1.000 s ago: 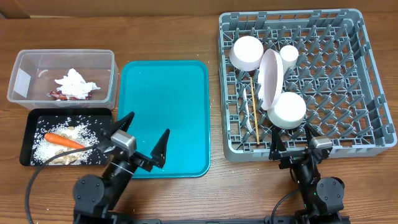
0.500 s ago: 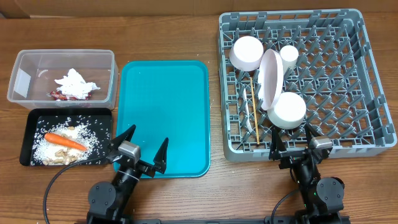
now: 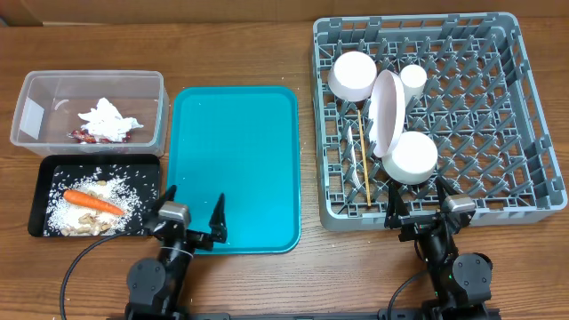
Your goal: Sort waste into correct bins and load items into the dishwasher rack
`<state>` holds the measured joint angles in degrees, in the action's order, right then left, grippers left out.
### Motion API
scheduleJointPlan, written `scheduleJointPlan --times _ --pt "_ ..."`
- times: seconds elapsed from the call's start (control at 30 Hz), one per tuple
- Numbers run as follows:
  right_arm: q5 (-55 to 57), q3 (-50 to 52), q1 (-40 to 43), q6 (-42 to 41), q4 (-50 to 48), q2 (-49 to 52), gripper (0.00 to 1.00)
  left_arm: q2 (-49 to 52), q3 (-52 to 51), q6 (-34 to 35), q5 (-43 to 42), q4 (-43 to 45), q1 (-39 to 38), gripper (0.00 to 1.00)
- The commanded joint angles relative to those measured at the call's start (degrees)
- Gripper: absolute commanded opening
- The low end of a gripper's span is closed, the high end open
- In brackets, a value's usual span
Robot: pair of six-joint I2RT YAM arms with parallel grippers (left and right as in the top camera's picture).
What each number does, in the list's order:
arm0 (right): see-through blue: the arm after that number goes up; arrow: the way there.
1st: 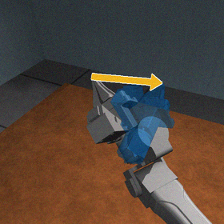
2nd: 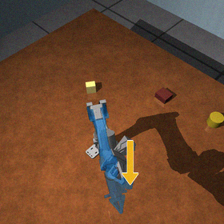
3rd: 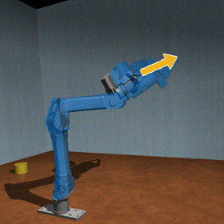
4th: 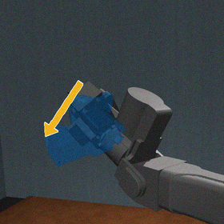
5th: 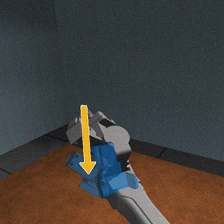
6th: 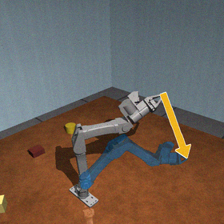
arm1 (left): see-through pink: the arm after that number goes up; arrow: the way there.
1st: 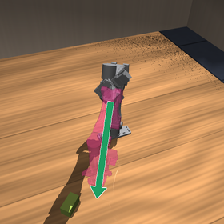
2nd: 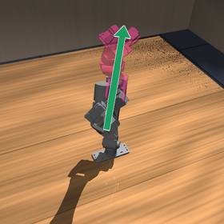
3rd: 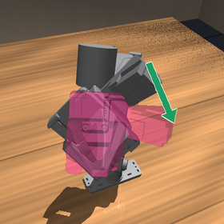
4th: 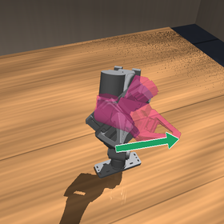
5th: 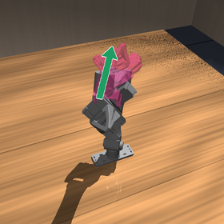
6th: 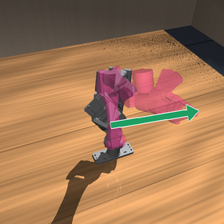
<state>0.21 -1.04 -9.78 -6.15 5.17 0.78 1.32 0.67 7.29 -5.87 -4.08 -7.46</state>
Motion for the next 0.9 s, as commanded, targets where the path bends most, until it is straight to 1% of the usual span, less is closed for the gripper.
scheduleJointPlan --times 0.0,0.1,0.87 --pt "-0.33 0.59 0.22 0.2 -0.35 -0.61 1.0 -1.16 -0.39 -1.05 1.81 -0.02 3.93 1.0" --pt "-0.33 0.59 0.22 0.2 -0.35 -0.61 1.0 -1.16 -0.39 -1.03 1.81 0.0 6.08 1.0" --pt "-0.33 0.59 0.22 0.2 -0.35 -0.61 1.0 -1.11 -0.39 -1.05 1.84 -0.02 5.95 1.0"
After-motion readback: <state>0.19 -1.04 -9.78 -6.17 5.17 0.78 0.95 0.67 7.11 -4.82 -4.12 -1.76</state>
